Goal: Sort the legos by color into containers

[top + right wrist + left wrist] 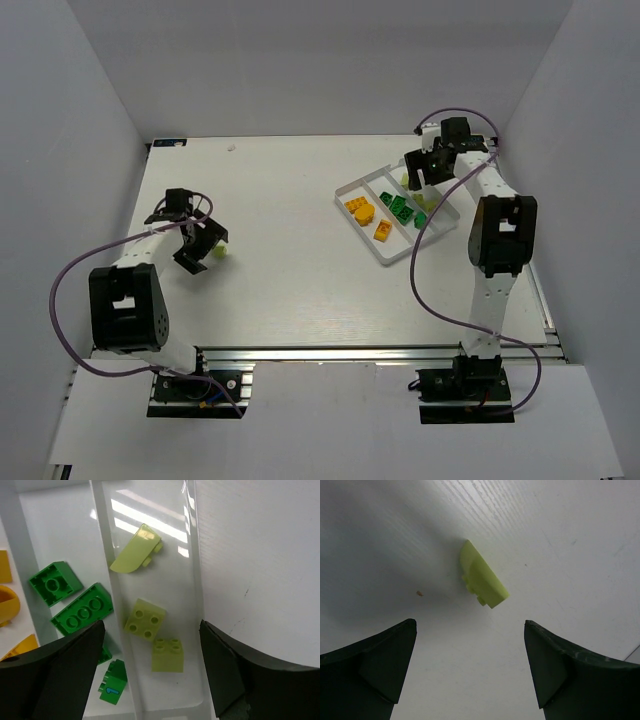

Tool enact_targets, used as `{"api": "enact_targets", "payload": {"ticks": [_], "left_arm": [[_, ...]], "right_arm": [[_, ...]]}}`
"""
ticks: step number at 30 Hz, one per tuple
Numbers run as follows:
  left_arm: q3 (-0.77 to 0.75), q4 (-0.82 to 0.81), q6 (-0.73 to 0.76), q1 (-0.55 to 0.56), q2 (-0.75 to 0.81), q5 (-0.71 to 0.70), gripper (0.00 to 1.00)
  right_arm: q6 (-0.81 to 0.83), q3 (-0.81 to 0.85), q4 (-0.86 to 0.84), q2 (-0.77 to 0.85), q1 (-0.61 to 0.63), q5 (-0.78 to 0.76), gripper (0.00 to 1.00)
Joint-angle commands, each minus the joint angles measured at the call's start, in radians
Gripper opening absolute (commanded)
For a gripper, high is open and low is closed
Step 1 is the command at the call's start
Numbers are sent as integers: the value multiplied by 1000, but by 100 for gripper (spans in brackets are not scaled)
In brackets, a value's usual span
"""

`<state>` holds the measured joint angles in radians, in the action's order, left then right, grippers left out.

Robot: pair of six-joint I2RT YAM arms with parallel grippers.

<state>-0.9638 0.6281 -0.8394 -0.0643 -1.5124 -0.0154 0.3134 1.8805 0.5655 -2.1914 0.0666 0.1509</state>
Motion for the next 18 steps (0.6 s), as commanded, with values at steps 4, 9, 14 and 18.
{"api": "enact_targets", "payload": {"ticks": [4, 9, 14, 18], "left_arm": [[-38, -63, -33, -6, -84, 14, 92], [-85, -79, -43, -6, -163, 14, 67], [-124, -73, -30, -6, -195, 14, 35], [-136, -77, 8, 6, -177, 57, 16]], "right_arm": [[-43, -177, -108, 263, -25, 173, 82], [-74, -279, -157, 378, -25, 243, 82], [-80, -388, -194, 468, -27, 271, 82], [-73, -437, -205, 516, -30, 289, 82]]}}
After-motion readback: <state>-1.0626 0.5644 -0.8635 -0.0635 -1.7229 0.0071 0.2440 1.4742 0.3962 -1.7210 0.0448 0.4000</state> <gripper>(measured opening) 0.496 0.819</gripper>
